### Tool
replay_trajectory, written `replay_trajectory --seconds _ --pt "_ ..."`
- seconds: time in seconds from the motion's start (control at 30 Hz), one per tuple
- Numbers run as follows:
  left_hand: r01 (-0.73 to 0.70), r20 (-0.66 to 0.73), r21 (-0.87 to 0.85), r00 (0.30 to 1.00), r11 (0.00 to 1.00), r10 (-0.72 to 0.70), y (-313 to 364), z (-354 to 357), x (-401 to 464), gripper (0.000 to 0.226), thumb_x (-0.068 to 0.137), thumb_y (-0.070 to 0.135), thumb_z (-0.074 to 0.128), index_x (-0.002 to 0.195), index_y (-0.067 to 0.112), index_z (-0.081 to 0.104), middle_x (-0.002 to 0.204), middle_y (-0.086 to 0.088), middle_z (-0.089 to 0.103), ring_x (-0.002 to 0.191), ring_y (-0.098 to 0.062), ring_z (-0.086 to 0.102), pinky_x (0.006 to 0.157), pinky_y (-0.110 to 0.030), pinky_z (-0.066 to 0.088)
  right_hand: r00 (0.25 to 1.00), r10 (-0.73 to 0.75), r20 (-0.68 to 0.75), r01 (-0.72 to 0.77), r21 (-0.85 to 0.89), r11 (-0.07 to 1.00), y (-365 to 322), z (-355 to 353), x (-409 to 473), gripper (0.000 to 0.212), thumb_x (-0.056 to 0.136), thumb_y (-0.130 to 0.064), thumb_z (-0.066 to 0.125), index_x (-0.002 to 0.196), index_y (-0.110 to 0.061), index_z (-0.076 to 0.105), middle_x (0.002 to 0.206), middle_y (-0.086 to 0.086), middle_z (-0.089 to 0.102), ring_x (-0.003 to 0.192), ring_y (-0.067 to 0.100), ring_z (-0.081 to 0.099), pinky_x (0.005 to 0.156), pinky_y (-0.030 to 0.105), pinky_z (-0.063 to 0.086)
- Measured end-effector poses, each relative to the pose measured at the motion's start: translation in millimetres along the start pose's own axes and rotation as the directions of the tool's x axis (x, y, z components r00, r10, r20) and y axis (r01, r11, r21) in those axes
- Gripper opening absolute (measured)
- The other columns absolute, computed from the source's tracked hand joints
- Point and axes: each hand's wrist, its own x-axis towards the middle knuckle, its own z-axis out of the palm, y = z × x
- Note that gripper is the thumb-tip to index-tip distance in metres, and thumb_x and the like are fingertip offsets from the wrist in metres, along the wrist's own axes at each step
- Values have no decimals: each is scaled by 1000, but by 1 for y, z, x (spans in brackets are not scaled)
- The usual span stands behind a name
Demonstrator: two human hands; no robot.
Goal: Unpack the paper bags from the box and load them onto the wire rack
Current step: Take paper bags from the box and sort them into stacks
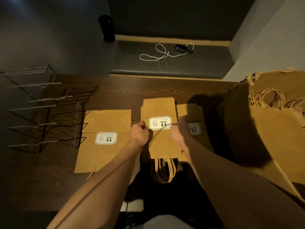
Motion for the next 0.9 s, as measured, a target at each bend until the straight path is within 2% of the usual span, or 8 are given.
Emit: replay_trajectory --seconds 0.1,0.23,0.3,0.4,0.53,0.7,0.8,0.9 --pt "-14 -60 62 998 998 17 -3 3 -1 28 102 11 50 126 5 63 117 -8 67 111 -28 61 94 -29 50 1000 14 25 -12 -95 995 5 7 4 43 98 -9 39 141 -3 37 137 19 49 122 34 51 92 33 42" --pt "6 -56 65 998 998 -3 -13 7 -2 15 96 9 54 106 9 66 100 -9 70 100 -32 66 86 -38 55 988 79 129 -59 -154 986 10 14 7 65 96 1 35 156 -13 14 158 12 25 138 26 35 110 38 35" --pt "18 -51 94 999 995 -13 -17 7 -1 16 93 12 56 104 11 67 97 -8 71 94 -30 66 83 -37 55 984 93 150 -65 -187 980 13 15 9 64 96 2 34 156 -10 14 161 8 17 147 26 20 117 36 23" --pt "49 -61 108 997 993 -43 -19 10 0 20 83 19 55 97 13 68 93 -10 72 91 -33 67 80 -40 57 980 117 160 -80 -223 972 17 18 11 60 97 -1 36 154 -7 19 160 9 22 146 27 24 114 32 26" --pt "122 -74 96 991 988 -115 -16 16 1 26 85 17 52 105 7 63 98 -15 69 92 -34 65 80 -39 54 988 108 112 -78 -243 967 19 21 15 56 96 -2 40 150 -6 28 155 11 32 142 29 32 111 32 31" --pt "176 -64 -2 982 984 -176 -15 19 1 57 68 29 47 118 9 64 104 -14 72 94 -33 67 68 -35 51 990 117 79 -97 -219 971 25 25 15 59 94 -1 42 151 -9 29 155 10 33 142 30 31 113 35 29" --pt "169 -61 -38 983 985 -171 -18 20 3 57 64 32 47 114 12 66 101 -11 72 92 -31 68 74 -36 55 991 115 67 -102 -162 981 28 23 15 61 95 -3 44 152 -10 26 155 11 32 143 31 30 113 36 29" --pt "154 -46 -49 987 987 -156 -19 19 2 57 67 32 49 117 8 64 108 -20 70 101 -38 66 77 -40 55 988 127 91 -118 -104 988 27 22 13 61 96 -2 41 154 -10 23 158 10 26 145 30 26 115 37 25"
